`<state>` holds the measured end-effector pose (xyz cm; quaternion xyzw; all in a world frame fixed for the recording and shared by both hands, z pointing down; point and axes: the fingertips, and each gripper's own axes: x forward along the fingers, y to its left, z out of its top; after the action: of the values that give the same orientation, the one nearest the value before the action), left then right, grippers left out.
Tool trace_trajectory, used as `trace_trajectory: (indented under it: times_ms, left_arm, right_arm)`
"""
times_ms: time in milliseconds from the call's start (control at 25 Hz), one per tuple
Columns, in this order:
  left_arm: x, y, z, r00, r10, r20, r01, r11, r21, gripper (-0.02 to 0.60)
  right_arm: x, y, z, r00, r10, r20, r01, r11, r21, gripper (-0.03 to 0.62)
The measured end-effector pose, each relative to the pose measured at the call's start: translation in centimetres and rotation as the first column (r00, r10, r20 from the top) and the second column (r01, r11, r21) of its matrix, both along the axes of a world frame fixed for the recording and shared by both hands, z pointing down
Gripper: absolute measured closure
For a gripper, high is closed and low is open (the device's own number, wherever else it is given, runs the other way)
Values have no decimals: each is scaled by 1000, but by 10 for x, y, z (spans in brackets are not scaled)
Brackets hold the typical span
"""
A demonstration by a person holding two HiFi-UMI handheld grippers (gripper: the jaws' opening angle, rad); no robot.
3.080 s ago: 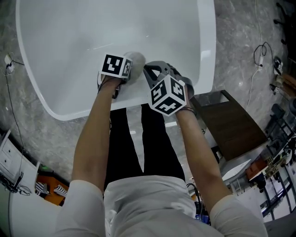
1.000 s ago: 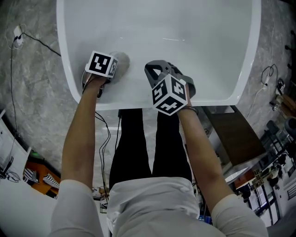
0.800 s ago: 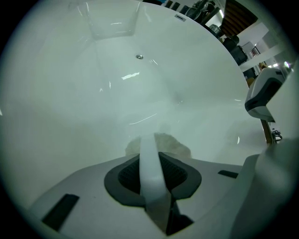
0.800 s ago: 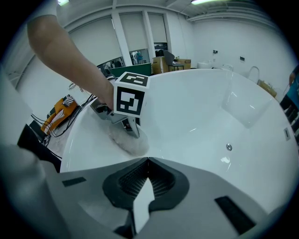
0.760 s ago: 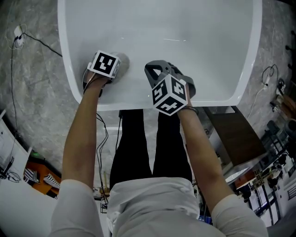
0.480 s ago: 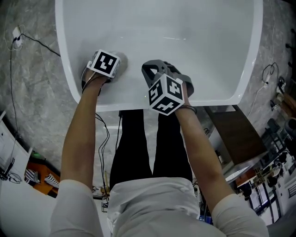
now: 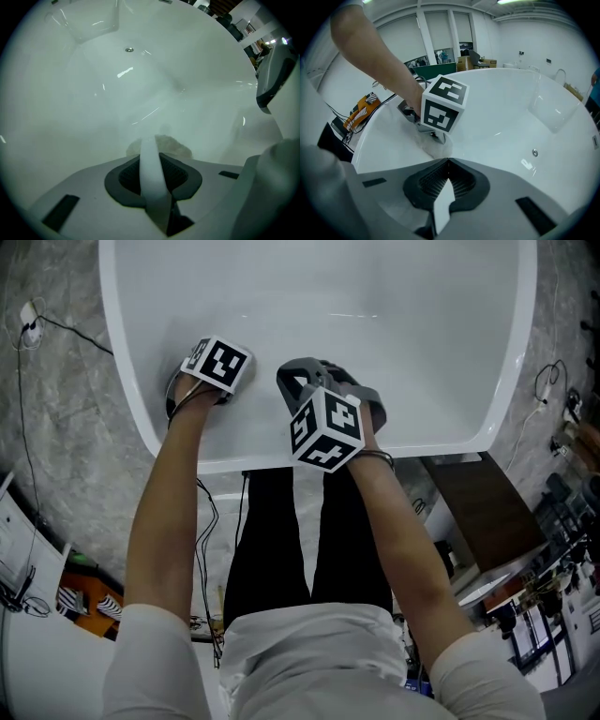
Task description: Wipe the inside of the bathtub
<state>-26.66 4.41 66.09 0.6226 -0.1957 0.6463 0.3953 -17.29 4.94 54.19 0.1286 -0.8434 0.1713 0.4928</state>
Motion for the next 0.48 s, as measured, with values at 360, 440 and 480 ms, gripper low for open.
trace_trajectory:
  times_ms: [360,440,480]
  left_arm:
    - [4,-6,20,999,40,36,-40,999,-21,489]
    - [4,-8,26,998,41,38,-40,999,-24,489]
    - [5,-10,29,999,37,38,-37,999,-23,489]
  right_arm:
    - [2,-1,11,1000,-16,-12,16,1000,2,576]
    - [3,-2,14,1000,-20,-13,20,1000,2,576]
    - [4,-2,16,1000,-22,-12,22,1000,3,576]
